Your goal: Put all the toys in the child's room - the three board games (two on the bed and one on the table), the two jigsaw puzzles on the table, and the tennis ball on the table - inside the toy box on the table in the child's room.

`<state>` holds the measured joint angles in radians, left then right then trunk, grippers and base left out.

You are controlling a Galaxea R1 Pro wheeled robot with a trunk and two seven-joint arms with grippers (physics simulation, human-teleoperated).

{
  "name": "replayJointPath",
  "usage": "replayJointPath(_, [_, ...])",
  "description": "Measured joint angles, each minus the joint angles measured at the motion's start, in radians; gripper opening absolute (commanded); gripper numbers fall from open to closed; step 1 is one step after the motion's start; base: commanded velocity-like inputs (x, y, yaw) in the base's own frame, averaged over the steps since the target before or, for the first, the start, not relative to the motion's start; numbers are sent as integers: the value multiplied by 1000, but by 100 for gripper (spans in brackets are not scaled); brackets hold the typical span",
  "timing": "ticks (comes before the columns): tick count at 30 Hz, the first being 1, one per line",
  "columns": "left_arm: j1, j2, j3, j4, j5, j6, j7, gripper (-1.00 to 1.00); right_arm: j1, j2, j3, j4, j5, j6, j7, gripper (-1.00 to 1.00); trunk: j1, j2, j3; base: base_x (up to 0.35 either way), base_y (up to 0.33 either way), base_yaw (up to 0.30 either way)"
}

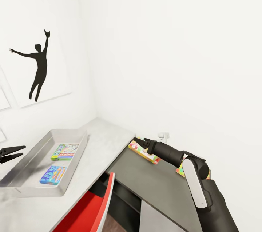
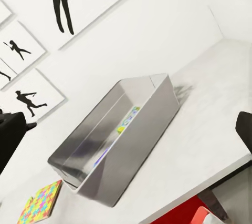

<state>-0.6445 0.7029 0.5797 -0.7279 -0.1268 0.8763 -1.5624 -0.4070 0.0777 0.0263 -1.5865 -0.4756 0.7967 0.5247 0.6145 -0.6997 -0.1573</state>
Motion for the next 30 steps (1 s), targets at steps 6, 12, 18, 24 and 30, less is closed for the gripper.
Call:
replayJointPath(6, [86, 4, 83, 12, 83, -79, -2, 100, 0, 0, 2, 1, 0, -5, 0, 100, 0, 0, 9, -36, 0, -119])
replayJointPath(12, [129, 10, 104, -3, 177, -88, -4, 100, 0, 0, 8, 3, 1, -53, 1, 100, 0, 0, 18, -195, 0, -86])
replayJointPath(18, [137, 7, 106, -42, 197, -88, -4, 100, 0, 2, 10, 6, 9, -65, -3, 100, 0, 0, 19, -52, 0, -13])
replayJointPath(24, [138, 6, 107, -49, 200, -88, -4, 100, 0, 2, 10, 8, 15, -92, -6, 100, 0, 0, 20, -33, 0, -2])
replayJointPath(30, [138, 6, 107, -50, 200, -88, -4, 100, 0, 2, 10, 8, 13, -104, -2, 100, 0, 0, 20, -152, 0, -1])
